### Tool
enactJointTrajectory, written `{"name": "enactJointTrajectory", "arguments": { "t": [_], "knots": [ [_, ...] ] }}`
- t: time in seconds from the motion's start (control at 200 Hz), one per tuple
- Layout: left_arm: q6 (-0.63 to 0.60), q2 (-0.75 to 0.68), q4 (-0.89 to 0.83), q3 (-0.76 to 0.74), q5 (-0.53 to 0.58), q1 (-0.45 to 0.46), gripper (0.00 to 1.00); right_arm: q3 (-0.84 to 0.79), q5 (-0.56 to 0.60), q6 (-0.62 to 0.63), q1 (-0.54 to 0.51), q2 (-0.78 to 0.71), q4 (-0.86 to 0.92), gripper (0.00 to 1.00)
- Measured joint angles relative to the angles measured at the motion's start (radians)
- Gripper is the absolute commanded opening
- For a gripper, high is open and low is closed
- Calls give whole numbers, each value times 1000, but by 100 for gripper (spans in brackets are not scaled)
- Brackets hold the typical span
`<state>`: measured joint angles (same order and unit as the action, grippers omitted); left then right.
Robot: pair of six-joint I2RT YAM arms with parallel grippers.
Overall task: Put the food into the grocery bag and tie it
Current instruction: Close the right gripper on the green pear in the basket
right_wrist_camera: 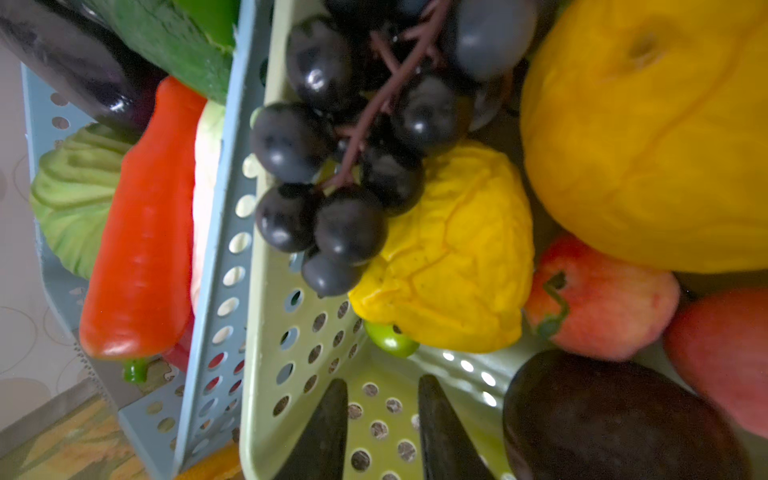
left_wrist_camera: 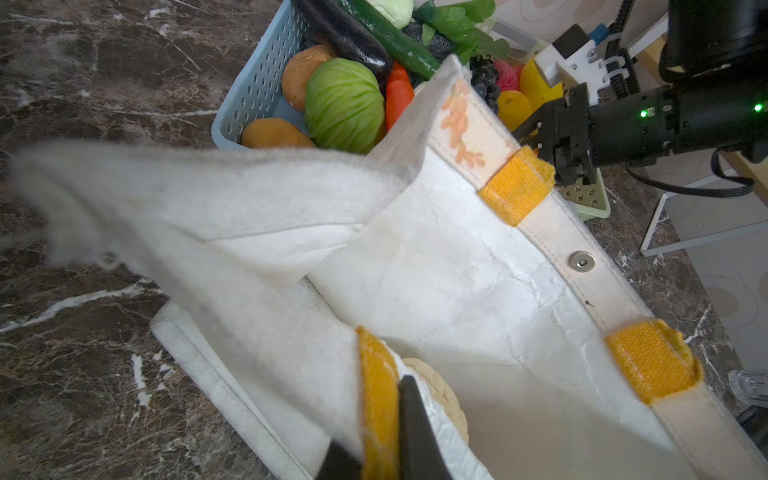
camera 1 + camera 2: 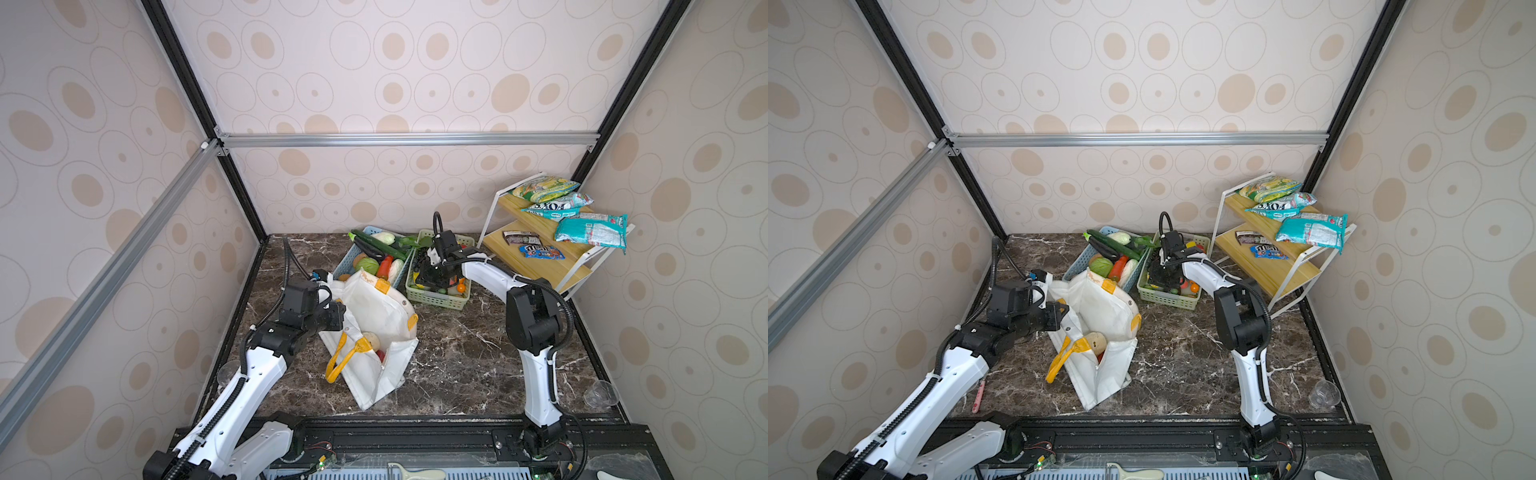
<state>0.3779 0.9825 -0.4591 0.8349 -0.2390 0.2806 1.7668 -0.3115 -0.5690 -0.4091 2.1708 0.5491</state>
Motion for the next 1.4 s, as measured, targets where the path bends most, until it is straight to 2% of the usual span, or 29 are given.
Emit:
{"name": "enactJointTrajectory", "arguments": {
  "t": [0.1, 0.76, 0.875, 1.105, 1.401],
  "knots": [
    [0, 0, 0, 0, 0, 0, 0, 1, -3, 8, 0, 0, 8, 47],
    [0, 0, 1, 0, -5, 0, 0, 128, -5, -7, -16, 153, 72, 52],
    [0, 0, 1, 0, -5, 0, 0, 133, -4, -16, -16, 166, 70, 47],
    [0, 0, 1, 0, -5, 0, 0, 116, -9, -42, -16, 168, 37, 30],
    [0, -5, 1, 0, -5, 0, 0, 47, -21, -63, -15, 134, -45, 27]
  ]
}}
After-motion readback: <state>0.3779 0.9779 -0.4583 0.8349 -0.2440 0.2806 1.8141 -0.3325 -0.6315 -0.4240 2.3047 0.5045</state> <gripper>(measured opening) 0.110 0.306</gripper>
